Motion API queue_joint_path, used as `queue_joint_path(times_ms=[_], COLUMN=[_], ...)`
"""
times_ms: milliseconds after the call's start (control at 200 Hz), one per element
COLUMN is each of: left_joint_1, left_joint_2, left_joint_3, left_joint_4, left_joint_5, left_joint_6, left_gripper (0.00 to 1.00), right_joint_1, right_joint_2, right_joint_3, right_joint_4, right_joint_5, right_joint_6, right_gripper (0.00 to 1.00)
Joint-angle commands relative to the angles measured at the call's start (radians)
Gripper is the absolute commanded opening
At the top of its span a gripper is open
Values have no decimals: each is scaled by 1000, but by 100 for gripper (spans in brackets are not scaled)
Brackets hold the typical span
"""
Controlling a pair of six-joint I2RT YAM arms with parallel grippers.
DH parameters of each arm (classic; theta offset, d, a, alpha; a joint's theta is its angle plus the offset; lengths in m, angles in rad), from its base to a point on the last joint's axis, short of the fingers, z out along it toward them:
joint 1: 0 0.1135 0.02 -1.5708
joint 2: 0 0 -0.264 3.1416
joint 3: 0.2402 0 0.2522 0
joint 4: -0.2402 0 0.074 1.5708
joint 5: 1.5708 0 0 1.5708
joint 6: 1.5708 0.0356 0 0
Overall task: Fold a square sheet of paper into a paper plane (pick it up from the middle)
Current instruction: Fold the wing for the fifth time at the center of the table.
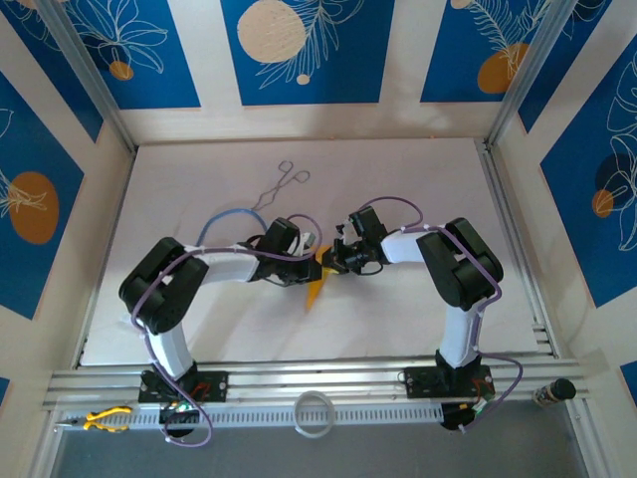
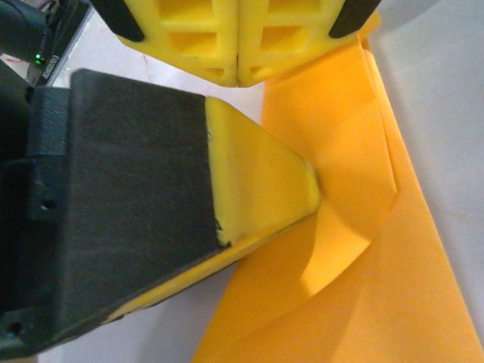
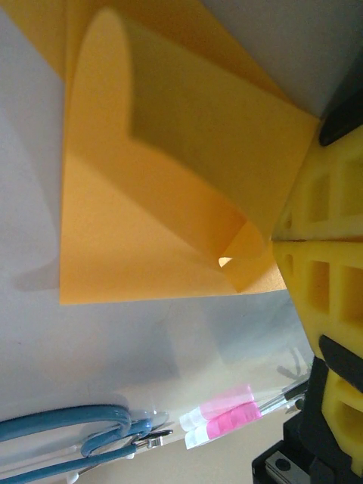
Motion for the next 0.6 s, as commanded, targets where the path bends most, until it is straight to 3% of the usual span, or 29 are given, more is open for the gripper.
queue_joint_path(times_ms=[0, 360, 595], left_joint_1=[4, -34, -42], left_joint_2=[33, 68, 47], left_joint_3=[28, -10, -83], left_joint_4=[-70, -218, -239], left_joint_5=[-41, -120, -84], left_joint_6=[47, 157, 251], left_gripper=[5, 0, 0], right_joint_1=[3, -23, -62], right_joint_2=[14, -81, -217], right_joint_3=[-17, -16, -44], right_joint_4=[-89, -122, -134], right_joint_5=[70, 76, 96], right_joint_6=[-1, -3, -48], right_gripper=[8, 9, 10])
